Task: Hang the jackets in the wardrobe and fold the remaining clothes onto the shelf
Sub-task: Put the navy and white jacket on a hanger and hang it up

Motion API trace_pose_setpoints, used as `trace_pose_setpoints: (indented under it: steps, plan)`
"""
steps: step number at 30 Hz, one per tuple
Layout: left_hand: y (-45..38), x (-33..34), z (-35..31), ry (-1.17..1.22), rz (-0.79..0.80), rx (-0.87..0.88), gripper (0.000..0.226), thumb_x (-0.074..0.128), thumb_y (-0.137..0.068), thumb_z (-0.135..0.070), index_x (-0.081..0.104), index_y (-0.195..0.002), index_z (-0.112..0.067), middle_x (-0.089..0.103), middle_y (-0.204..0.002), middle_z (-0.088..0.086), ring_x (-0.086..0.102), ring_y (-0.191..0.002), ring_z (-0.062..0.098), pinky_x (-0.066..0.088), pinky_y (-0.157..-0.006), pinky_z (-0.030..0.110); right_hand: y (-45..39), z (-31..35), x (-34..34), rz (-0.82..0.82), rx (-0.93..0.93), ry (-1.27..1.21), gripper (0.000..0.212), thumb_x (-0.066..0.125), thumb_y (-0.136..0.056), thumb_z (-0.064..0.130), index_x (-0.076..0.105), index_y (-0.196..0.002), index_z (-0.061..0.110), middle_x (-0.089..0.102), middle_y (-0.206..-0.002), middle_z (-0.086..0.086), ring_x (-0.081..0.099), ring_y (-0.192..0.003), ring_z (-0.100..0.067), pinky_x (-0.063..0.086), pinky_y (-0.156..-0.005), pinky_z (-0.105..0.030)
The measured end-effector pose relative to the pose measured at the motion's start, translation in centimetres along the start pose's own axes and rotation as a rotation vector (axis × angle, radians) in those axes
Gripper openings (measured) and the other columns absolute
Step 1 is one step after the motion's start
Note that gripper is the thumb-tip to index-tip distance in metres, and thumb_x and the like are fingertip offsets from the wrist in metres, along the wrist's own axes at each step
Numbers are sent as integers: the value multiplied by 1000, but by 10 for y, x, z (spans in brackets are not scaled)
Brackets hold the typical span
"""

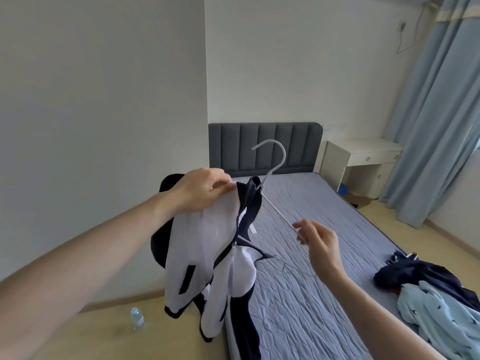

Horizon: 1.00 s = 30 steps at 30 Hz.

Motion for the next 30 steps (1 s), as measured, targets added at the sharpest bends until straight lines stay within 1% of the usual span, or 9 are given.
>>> trace_pose_setpoints:
  steps: [2, 5, 10, 15, 18, 22, 25, 28, 30]
  plan:
    - [-2, -9, 2, -16, -73, 4, 53, 30, -95, -75, 61, -88, -32, 59, -81, -11, 54, -77, 3, 43, -66, 31, -5, -18, -14, -140, 168, -69, 39, 41, -109, 32, 76, -99, 18, 74, -96, -4, 65, -84, -13, 49, -74, -24]
    - [-3, -22, 7, -13, -134, -4, 48, 33, -95, -71, 58, -82, -32, 56, -75, -9, 53, -74, 5, 36, -61, 29, 5, -69, -14, -185, 607, -200, 40, 34, -111, 34, 66, -117, 11, 66, -127, -12, 61, -107, -27, 47, -97, -43]
    - [-6, -35, 4, 10, -180, 9, 35, 36, -95, -68, 54, -73, -48, 54, -74, -14, 52, -71, 2, 31, -59, 27, 36, -105, 34, 128, 961, -246, 46, 53, -103, 44, 60, -133, 9, 63, -135, -9, 61, -114, -28, 48, -95, -40]
    - [-8, -46, -7, 18, -217, 40, 34, 46, -101, -55, 48, -69, -61, 52, -74, -23, 50, -69, -1, 30, -58, 26, 24, -85, 72, 244, 988, -193, 67, 58, -87, 72, 68, -119, 14, 69, -120, -1, 64, -109, -21, 49, -89, -35]
    - [-6, -51, -10, 15, -237, 47, 36, 48, -103, -52, 47, -68, -60, 51, -72, -22, 49, -68, 1, 31, -58, 25, 16, -74, 88, 251, 993, -184, 70, 61, -79, 80, 74, -106, 16, 75, -107, 4, 64, -93, -16, 45, -66, -27]
    - [-1, -56, -7, 15, -241, 26, 36, 48, -103, -52, 48, -67, -49, 50, -71, -18, 49, -68, 5, 30, -58, 28, 4, -73, 100, 215, 966, -183, 37, 76, -84, 47, 75, -97, 12, 78, -88, -1, 57, -66, -13, 36, -41, -18]
    - [6, -60, 6, -11, -233, -37, 33, 45, -101, -55, 51, -68, -50, 52, -70, -20, 50, -68, 3, 31, -59, 27, -6, -81, 90, 120, 838, -170, 11, 71, -93, 20, 68, -93, 10, 70, -71, -4, 56, -54, -14, 36, -42, -20]
    - [15, -58, 31, -48, -219, -136, 43, 41, -99, -60, 56, -73, -28, 51, -67, -8, 51, -68, 12, 35, -60, 34, -12, -82, 64, -6, 675, -175, 17, 66, -96, 16, 62, -84, 6, 57, -53, -2, 47, -47, -16, 38, -50, -27]
    - [22, -52, 43, -54, -191, -176, 43, 42, -101, -57, 50, -68, -32, 51, -68, -10, 49, -65, 11, 31, -57, 34, -16, -79, 46, -67, 597, -158, 22, 64, -96, 17, 60, -77, 6, 54, -50, -1, 44, -44, -15, 37, -54, -31]
Point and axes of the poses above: each hand's wrist, its own y-axis away from the middle knuckle, its own x-axis out of the palm, z = x × y, the point moved 6 cm from there along -y, towards the middle knuckle
